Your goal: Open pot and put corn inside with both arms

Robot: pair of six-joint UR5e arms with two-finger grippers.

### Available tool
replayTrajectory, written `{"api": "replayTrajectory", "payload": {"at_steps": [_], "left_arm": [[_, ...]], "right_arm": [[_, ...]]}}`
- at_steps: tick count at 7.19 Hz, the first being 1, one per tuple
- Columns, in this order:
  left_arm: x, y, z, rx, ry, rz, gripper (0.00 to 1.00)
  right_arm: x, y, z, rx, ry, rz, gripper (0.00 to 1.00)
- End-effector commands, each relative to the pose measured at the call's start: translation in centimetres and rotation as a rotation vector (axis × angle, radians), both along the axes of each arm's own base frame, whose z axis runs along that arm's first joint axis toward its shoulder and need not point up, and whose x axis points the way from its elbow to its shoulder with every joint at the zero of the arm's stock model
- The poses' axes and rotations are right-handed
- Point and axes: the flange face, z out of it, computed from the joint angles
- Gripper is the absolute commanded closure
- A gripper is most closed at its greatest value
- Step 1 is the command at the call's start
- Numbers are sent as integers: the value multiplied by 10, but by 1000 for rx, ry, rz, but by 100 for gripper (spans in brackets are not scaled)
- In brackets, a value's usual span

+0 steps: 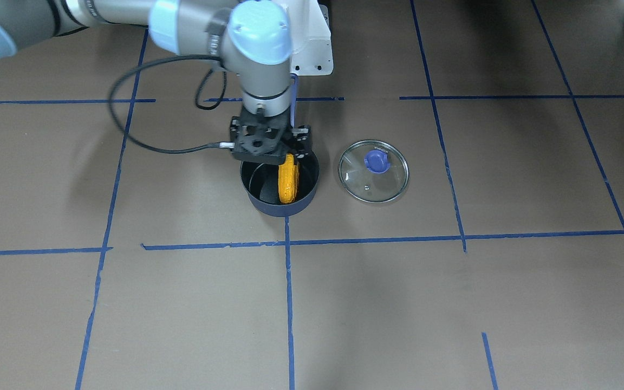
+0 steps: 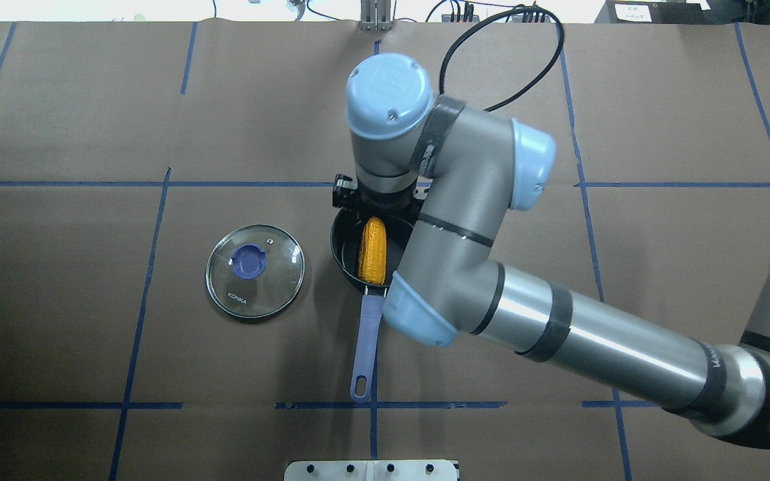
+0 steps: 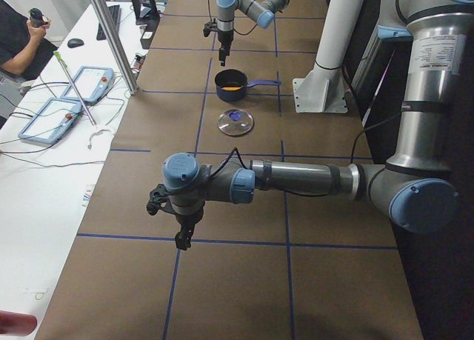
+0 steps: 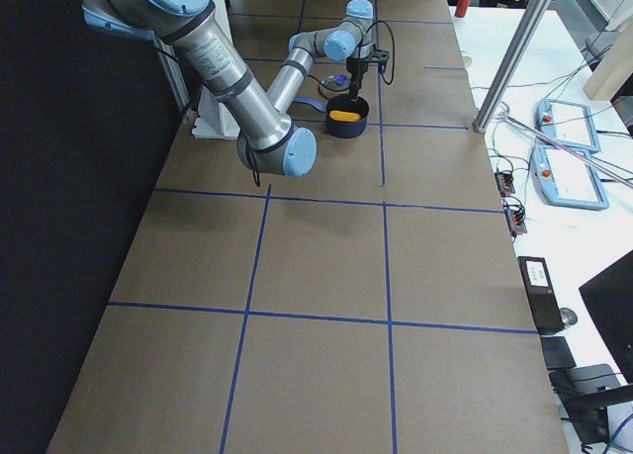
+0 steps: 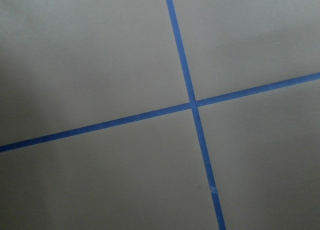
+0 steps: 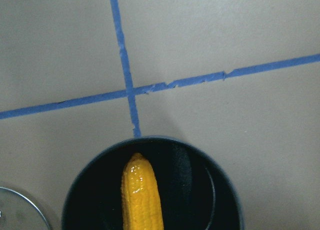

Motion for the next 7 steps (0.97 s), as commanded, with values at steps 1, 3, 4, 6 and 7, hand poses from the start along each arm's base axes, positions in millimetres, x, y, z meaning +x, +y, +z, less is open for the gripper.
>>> {"api": "replayTrajectory", "payload": {"at_steps": [1, 3, 4, 6, 7], "left_arm": [[-1, 0, 3, -7, 2, -1, 0], [0, 4, 24, -58, 16, -8, 0], [6, 4, 28, -76, 84, -7, 0], [8, 5, 37, -117, 108, -25, 0], [8, 4, 33, -126, 107, -48, 0]], "right_arm": [[110, -25, 53, 85, -11, -36, 1], [187, -48, 108, 154, 43, -74, 1], [218, -58, 131, 165, 64, -81, 1], [288, -64, 188, 175, 47, -160, 1], [321, -63, 220, 187, 52, -196, 1]]}}
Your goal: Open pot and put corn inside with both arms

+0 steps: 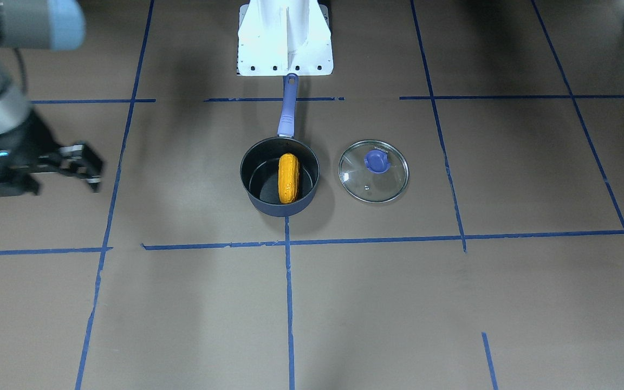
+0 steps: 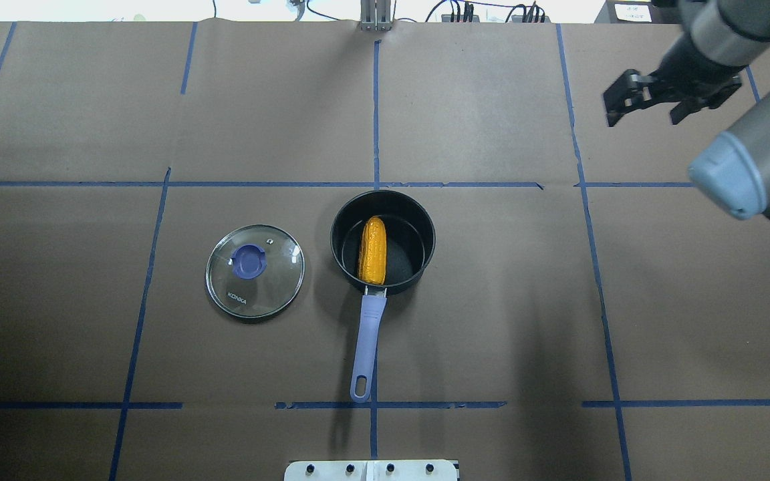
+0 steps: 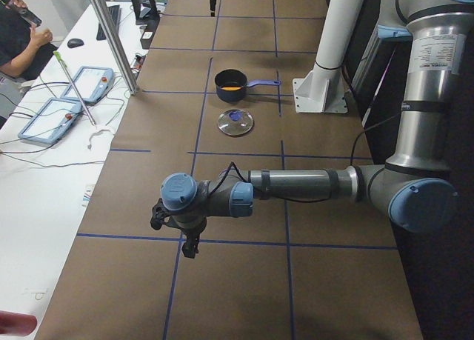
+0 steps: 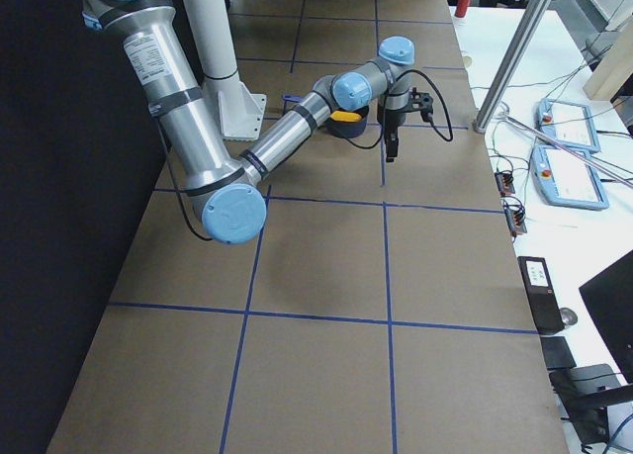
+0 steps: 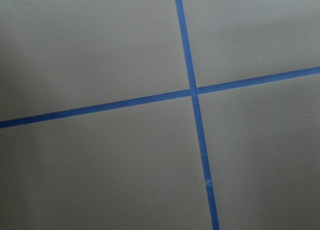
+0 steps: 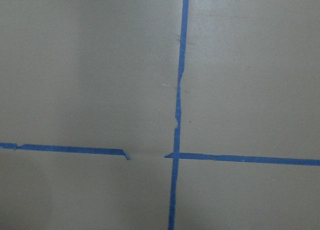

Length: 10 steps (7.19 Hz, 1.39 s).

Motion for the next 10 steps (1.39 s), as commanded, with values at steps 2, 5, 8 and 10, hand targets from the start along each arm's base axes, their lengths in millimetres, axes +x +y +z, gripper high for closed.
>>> {"api": "replayTrajectory", "payload": {"at_steps": [2, 5, 8, 10], "left_arm": [[1, -1, -3, -16, 5, -23, 0], [0, -1, -5, -11, 5, -24, 0], [0, 0, -6, -5, 5, -20, 0], [0, 1, -4, -7, 2, -19, 0]], "right_arm": [[118, 16, 112, 33, -1, -118, 1], [225, 67, 229, 17, -50, -159, 1], [267, 81, 282, 4, -88, -153, 1], [271, 85, 307, -42, -53, -145, 1]]}}
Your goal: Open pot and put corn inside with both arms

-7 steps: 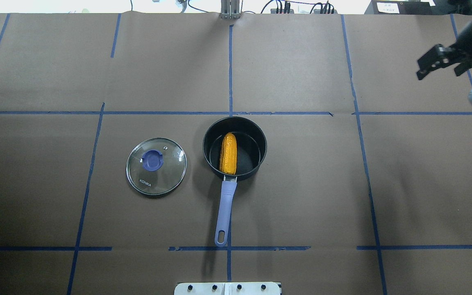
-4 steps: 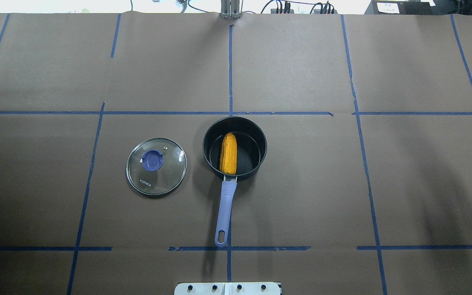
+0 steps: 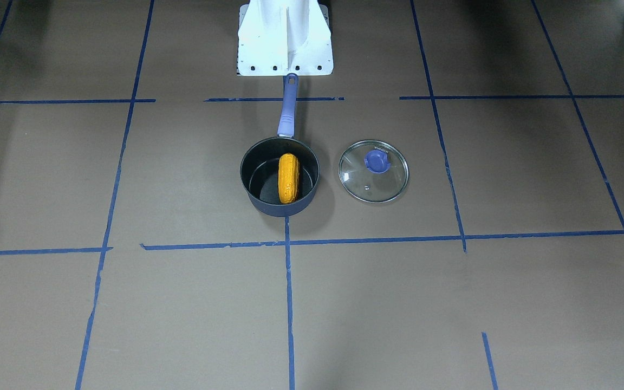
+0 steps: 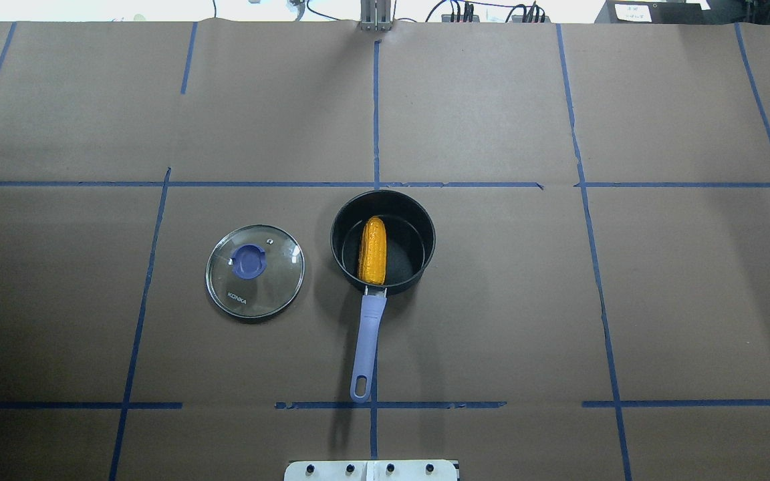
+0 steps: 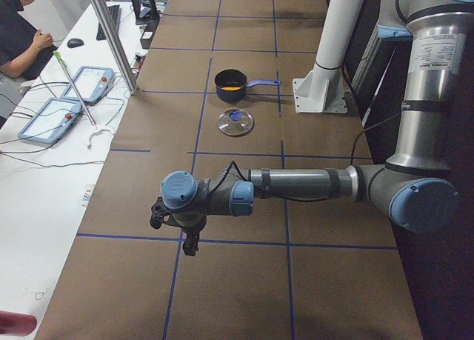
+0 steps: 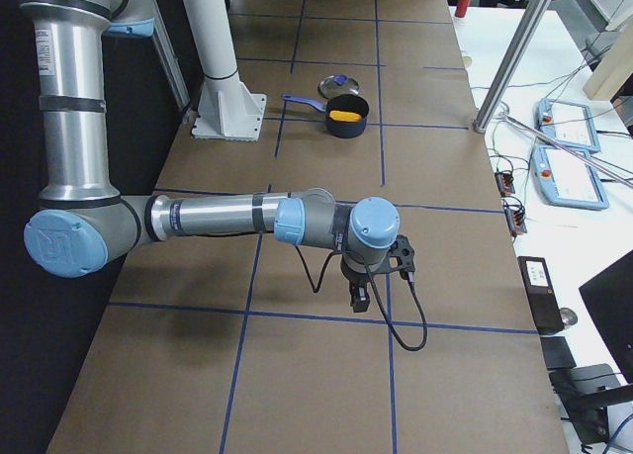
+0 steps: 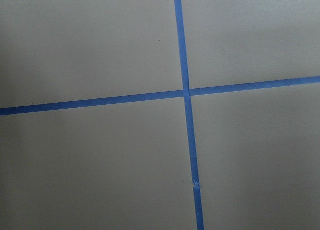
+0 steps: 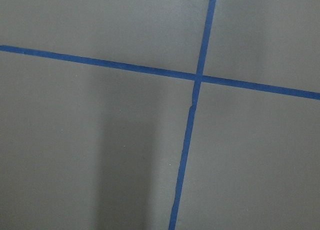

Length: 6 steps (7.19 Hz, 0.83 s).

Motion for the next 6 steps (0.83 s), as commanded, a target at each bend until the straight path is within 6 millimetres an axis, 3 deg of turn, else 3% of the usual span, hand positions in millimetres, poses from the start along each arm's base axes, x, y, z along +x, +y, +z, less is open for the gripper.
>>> {"api": "replayTrajectory", "payload": {"at_steps": [1, 3, 6], "left_arm": [[0, 0, 0, 1, 1, 1, 0], [0, 1, 1, 0, 1, 2, 0], [0, 1, 1, 0, 1, 2, 0]], "right_arm": [[3, 12, 27, -35, 17, 8, 1], [12, 27, 66, 13, 12, 39, 1], [17, 19, 57, -10, 9, 104, 1]]}}
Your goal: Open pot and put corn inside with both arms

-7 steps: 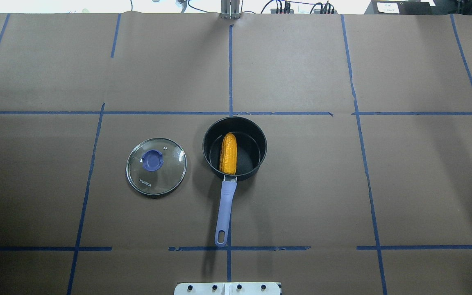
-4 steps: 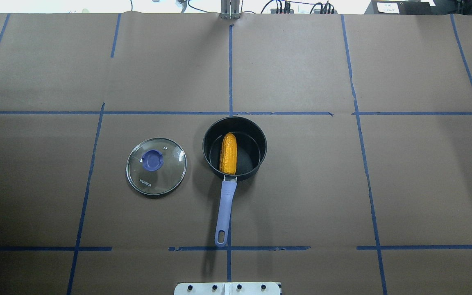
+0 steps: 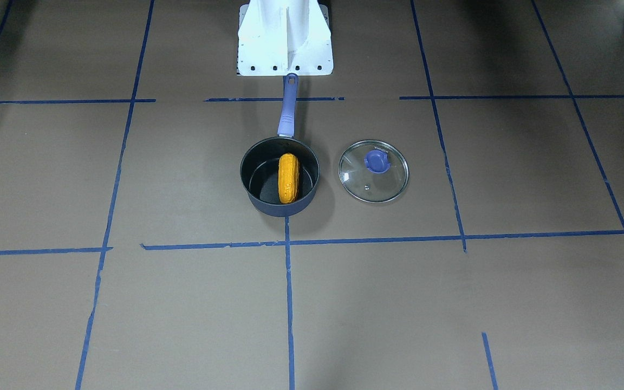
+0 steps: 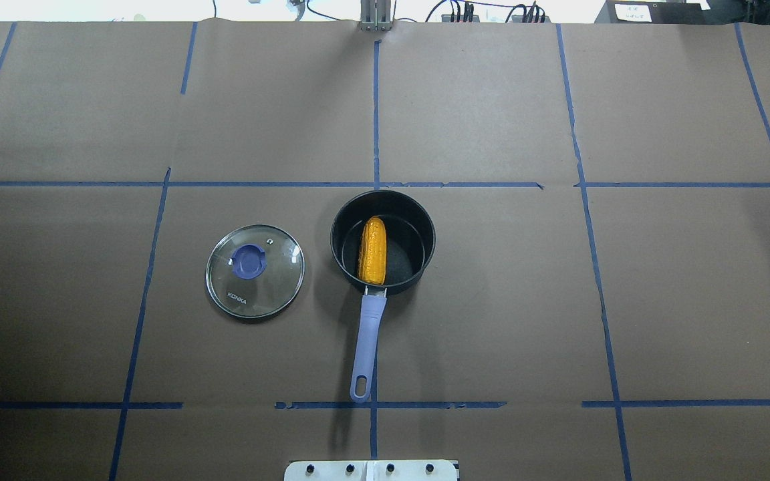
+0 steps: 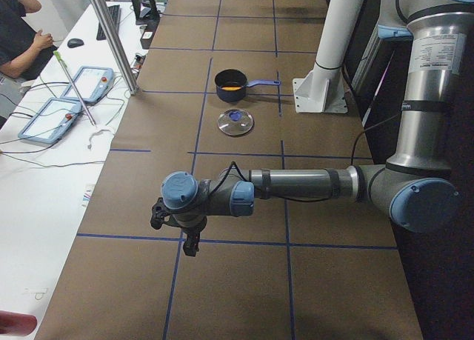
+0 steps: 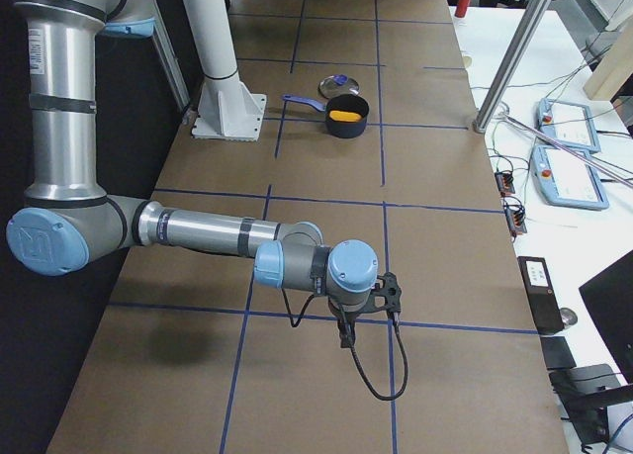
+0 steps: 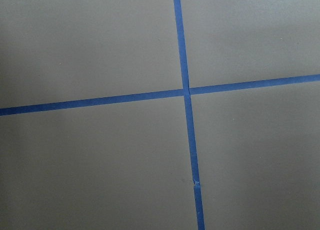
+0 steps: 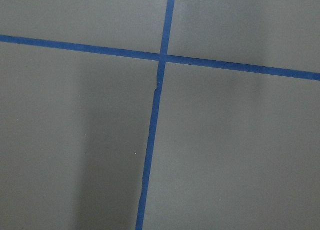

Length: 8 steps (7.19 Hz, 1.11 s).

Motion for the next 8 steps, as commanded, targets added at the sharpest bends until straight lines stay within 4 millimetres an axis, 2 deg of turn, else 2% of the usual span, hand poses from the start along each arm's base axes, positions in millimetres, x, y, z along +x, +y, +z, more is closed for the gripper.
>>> {"api": "replayTrajectory", "payload": {"at_steps": [1, 8], "left_arm": [[0, 0, 0, 0, -3, 0, 0], [-1, 0, 1, -3, -8, -1, 0]], "right_arm": [[1, -3, -4, -5, -5, 21, 1], [1, -1, -2, -20, -3, 31, 1]]}}
